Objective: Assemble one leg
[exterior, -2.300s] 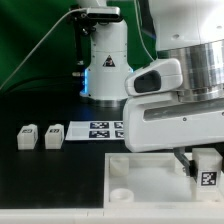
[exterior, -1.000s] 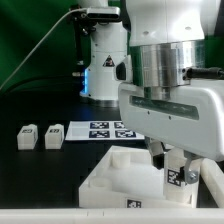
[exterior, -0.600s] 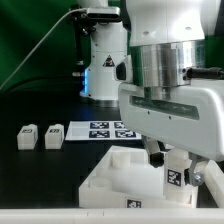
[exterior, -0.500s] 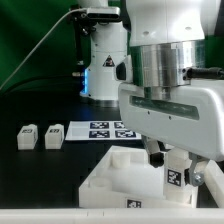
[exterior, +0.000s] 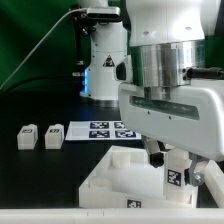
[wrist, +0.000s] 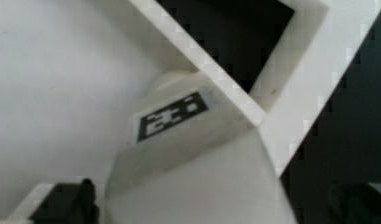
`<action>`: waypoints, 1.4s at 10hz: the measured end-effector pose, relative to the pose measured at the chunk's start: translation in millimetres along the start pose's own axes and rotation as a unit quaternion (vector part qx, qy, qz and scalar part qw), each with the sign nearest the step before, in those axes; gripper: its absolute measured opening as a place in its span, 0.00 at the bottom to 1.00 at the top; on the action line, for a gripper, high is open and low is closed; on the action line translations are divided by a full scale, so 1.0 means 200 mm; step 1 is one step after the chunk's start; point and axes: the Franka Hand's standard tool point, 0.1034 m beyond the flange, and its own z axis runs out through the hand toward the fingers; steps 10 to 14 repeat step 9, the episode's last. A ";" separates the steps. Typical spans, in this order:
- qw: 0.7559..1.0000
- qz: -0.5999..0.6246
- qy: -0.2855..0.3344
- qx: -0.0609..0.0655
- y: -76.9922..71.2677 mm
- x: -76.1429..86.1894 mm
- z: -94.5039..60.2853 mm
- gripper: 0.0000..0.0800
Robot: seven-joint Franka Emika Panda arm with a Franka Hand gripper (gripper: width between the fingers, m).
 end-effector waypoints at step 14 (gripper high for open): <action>1.000 -0.006 0.000 0.012 -0.05 0.00 -0.08 0.81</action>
Offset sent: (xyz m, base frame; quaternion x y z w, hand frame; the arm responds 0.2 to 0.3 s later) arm 0.0000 0.0000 0.0000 0.0000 0.0000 0.0000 1.0000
